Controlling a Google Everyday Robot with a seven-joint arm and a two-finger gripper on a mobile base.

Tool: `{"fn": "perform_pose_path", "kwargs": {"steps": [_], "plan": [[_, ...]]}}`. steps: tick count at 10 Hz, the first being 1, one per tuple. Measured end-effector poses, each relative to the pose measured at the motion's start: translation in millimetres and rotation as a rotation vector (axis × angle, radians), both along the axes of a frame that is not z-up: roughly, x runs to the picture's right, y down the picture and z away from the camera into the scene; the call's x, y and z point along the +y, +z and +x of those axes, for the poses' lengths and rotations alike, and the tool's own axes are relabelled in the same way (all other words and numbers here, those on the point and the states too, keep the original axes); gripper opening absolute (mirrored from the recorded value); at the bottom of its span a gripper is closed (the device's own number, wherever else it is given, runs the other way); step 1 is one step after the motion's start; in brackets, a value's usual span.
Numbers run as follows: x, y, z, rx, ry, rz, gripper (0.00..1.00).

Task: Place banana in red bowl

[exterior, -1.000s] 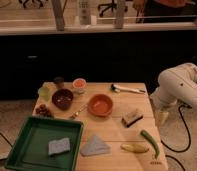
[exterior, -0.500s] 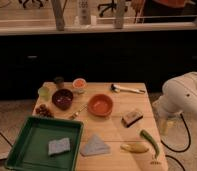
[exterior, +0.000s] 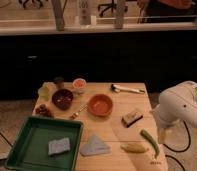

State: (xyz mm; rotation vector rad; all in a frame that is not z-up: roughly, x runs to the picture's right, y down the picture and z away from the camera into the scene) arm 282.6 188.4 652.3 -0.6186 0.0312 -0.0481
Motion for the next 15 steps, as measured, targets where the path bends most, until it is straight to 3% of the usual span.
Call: {"fn": "perform_pose_path", "kwargs": {"steps": [6,15], "plan": [[37,6.4,-24,-0.050,-0.060,-0.032,0.80],[101,33.4,-44,-0.104,-0.151,-0.057,0.80]]}}
